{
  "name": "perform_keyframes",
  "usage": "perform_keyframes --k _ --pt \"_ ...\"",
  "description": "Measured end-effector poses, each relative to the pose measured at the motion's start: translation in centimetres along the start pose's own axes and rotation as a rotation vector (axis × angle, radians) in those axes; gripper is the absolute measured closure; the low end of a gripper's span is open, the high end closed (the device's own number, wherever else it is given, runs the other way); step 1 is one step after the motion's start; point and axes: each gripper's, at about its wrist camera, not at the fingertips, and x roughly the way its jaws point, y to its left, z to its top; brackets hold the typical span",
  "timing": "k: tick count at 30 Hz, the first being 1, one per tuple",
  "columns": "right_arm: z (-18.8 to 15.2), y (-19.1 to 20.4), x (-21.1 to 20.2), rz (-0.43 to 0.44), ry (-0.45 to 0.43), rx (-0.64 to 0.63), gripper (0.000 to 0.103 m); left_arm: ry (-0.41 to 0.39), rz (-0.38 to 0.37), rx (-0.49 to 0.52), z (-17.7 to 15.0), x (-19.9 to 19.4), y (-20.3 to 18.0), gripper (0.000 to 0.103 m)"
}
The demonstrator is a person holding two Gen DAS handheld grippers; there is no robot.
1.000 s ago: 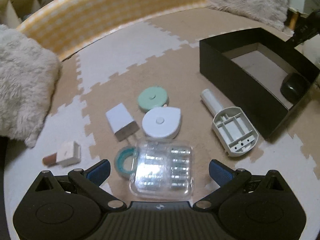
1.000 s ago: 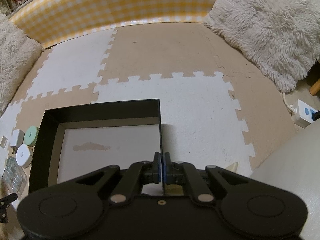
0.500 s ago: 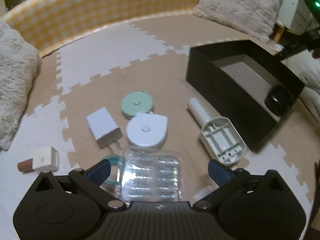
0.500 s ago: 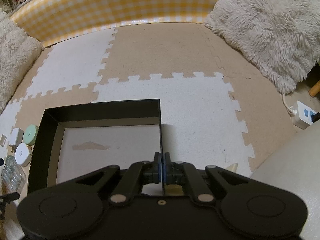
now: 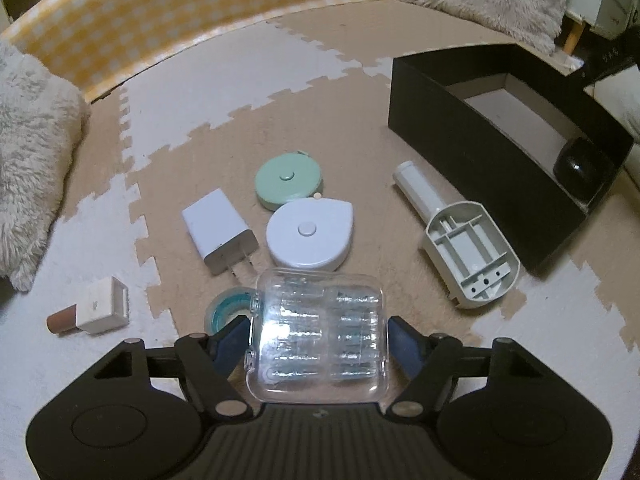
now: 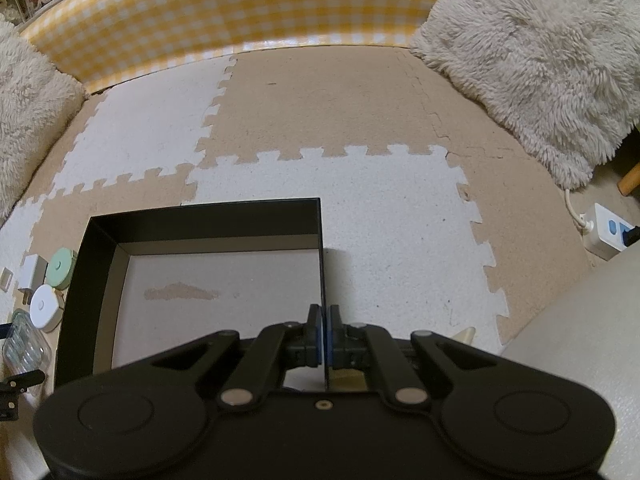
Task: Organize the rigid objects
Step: 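Move the left gripper back and grasp the clear pill blister box, then carry the clear blister box with the left gripper into the black box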
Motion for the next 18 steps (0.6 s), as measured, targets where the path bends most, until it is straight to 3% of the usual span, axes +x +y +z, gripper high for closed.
perform_keyframes --k 10,13,18 --pt "0.0 0.1 0.0 -0.002 0.0 -0.002 0.1 0.011 0.066 -0.07 0.2 0.0 -0.4 0.028" --pt "0.0 0.1 0.0 -0.002 0.0 -0.003 0.101 0.027 0.081 -0.159 0.1 -0.4 0.1 0.028" --pt "0.0 0.1 0.0 -0.003 0.0 -0.002 0.101 0.003 0.034 -0.34 -0.1 -1.9 1.2 0.029"
